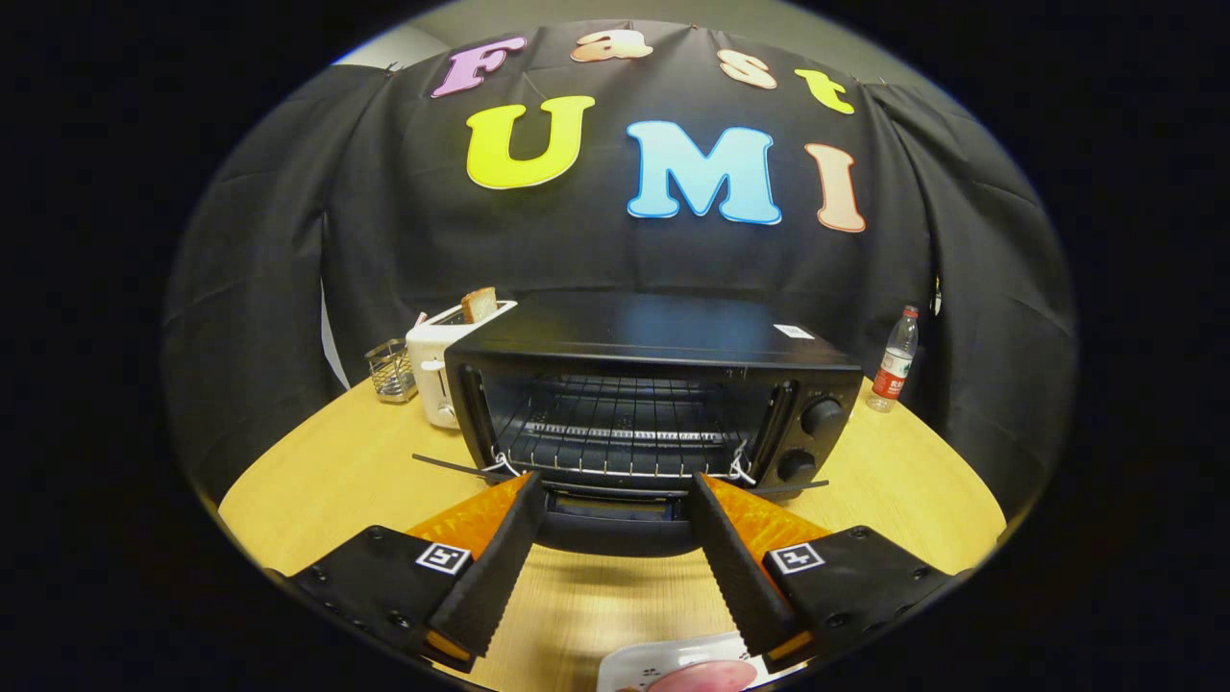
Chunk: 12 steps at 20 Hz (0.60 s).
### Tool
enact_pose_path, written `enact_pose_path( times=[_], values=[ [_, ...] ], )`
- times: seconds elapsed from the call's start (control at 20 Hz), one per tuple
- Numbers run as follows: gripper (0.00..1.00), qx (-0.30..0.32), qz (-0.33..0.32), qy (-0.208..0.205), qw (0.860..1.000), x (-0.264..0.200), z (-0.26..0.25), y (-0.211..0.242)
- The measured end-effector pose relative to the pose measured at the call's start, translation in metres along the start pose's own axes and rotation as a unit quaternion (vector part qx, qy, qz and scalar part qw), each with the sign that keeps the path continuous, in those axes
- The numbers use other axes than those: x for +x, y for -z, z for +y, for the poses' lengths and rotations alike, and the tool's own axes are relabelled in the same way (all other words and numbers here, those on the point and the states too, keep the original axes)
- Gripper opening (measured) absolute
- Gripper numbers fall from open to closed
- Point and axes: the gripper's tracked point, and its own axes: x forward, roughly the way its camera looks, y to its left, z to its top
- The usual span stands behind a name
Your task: Open the toaster oven, put the food inside, and close the toaster oven door.
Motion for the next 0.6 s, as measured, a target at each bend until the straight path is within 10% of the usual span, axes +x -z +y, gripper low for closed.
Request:
enact_pose_path(
  times=[0.6],
  values=[
    [0.98,0.006,0.081,-0.025,0.996,-0.038,0.007,0.051]
  ],
)
